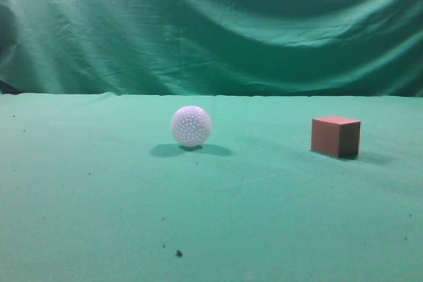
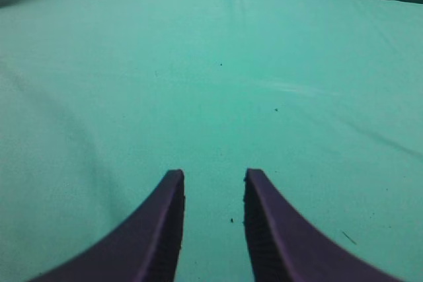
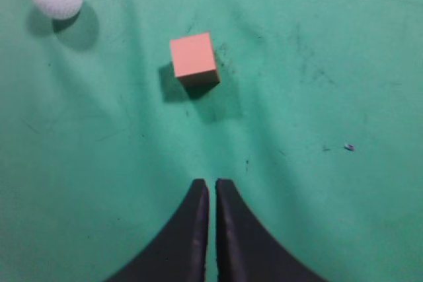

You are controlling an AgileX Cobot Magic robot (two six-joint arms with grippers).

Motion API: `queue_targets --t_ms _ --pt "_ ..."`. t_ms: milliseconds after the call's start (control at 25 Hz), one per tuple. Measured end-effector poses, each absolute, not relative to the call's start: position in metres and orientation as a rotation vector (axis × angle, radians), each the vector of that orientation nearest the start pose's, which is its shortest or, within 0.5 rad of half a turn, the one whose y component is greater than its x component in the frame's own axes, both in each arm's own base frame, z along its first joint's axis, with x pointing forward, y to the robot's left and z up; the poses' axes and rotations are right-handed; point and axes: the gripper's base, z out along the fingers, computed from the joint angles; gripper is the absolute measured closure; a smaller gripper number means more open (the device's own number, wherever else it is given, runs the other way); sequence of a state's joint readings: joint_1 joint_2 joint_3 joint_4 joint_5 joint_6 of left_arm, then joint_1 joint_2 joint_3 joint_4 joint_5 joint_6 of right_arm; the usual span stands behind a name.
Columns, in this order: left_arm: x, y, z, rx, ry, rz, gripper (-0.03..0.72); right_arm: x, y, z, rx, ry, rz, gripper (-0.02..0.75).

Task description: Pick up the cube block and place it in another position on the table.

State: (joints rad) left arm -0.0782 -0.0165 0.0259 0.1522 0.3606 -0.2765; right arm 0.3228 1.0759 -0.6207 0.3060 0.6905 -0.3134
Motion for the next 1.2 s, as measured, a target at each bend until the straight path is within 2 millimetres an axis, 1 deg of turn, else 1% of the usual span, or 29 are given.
queue_targets --t_ms 200,240,280,360,400,520,600,640,680,760,800,840,920,1000,1120,1200 --pt "0.053 0.001 0.173 -0.089 1.848 -0.098 0.426 0.216 0.11 0.233 -0.74 2.628 0.232 0.738" --pt "0.053 0.001 0.173 -0.089 1.848 -0.098 0.426 0.224 0.115 0.229 -0.758 2.651 0.219 0.691" --pt "0.053 0.001 0.173 -0.089 1.848 -0.098 0.426 0.232 0.121 0.228 -0.768 2.664 0.213 0.691" --pt "0.053 0.001 0.173 -0.089 1.848 -0.098 0.426 0.247 0.129 0.221 -0.778 2.716 0.206 0.536" --pt "0.053 0.001 0.173 -0.089 1.848 -0.098 0.426 0.253 0.132 0.216 -0.788 2.747 0.2 0.469" --pt "0.053 0.001 0.173 -0.089 1.848 -0.098 0.426 0.268 0.139 0.203 -0.808 2.805 0.184 0.224" --pt "0.053 0.001 0.173 -0.089 1.848 -0.098 0.426 0.275 0.143 0.195 -0.814 2.828 0.178 0.132" --pt "0.053 0.001 0.173 -0.089 1.848 -0.098 0.426 0.278 0.144 0.191 -0.818 2.838 0.174 0.111" --pt "0.053 0.001 0.173 -0.089 1.848 -0.098 0.426 0.28 0.145 0.185 -0.82 2.847 0.17 0.127" --pt "0.053 0.001 0.173 -0.089 1.848 -0.098 0.426 0.284 0.147 0.177 -0.82 2.854 0.165 0.127" --pt "0.053 0.001 0.173 -0.089 1.848 -0.098 0.426 0.286 0.147 0.173 -0.819 2.856 0.163 0.204" --pt "0.053 0.001 0.173 -0.089 1.848 -0.098 0.426 0.287 0.148 0.169 -0.819 2.862 0.161 0.248" --pt "0.053 0.001 0.173 -0.089 1.848 -0.098 0.426 0.288 0.148 0.164 -0.811 2.872 0.155 0.383" --pt "0.053 0.001 0.173 -0.089 1.848 -0.098 0.426 0.29 0.149 0.164 -0.798 2.874 0.154 0.522" --pt "0.053 0.001 0.173 -0.089 1.848 -0.098 0.426 0.299 0.151 0.174 -0.791 2.832 0.126 0.517" --pt "0.053 0.001 0.173 -0.089 1.848 -0.098 0.426 0.31 0.151 0.187 -0.73 2.802 0.059 0.517"
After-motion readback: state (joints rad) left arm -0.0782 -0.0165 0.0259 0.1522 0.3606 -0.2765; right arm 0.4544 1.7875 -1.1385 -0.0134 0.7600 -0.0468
